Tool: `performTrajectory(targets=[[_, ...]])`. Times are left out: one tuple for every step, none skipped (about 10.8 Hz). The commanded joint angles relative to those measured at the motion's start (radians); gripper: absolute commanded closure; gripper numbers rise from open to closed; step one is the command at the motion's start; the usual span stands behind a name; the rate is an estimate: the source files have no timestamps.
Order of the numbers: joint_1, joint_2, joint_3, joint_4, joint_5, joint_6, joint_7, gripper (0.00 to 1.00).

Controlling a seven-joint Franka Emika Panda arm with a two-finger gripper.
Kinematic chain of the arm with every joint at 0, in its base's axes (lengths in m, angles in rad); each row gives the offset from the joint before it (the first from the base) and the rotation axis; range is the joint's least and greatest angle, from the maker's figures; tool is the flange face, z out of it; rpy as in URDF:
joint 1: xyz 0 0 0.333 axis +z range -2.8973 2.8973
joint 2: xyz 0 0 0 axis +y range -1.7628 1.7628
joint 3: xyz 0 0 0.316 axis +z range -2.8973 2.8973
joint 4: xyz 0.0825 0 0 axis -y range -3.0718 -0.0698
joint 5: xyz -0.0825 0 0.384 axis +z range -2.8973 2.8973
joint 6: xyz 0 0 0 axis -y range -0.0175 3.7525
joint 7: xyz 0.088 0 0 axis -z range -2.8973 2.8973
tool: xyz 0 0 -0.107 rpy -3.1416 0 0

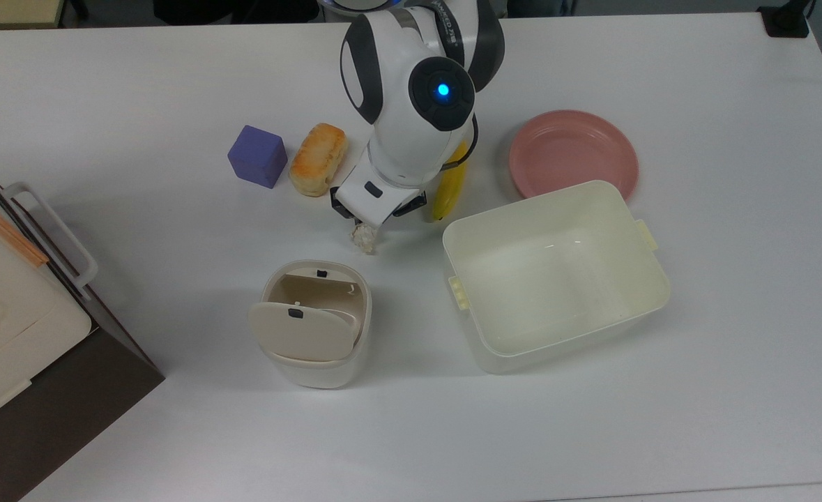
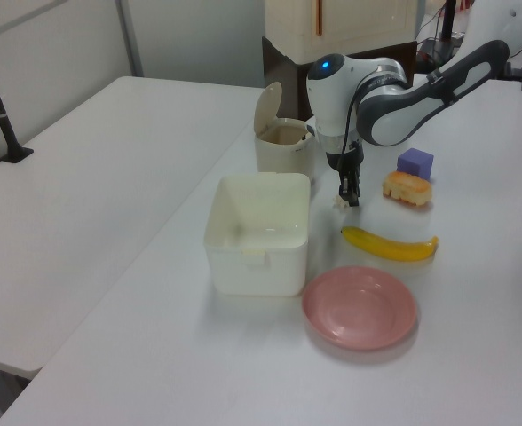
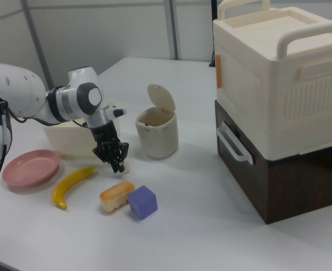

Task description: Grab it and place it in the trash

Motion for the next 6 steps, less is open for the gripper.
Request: performTrajectory(targets=[[0.006, -0.002, -0.001, -0.005, -0.002, 0.045, 0.027, 1.0], [0.006, -0.005, -0.001, -0.004, -0.002, 0.045, 0.027, 1.0], [0.002, -0.011, -0.001, -0.002, 0.001, 0.045, 0.029, 1.0], [-0.001, -0.022, -0.001, -0.001, 0.004, 0.044, 0.029, 1.0], [-0.003, -0.042, -0.001, 0.001, 0.009, 0.044, 0.03, 1.0], [-0.007, -0.06, -0.001, 0.002, 0.016, 0.044, 0.021, 1.0]])
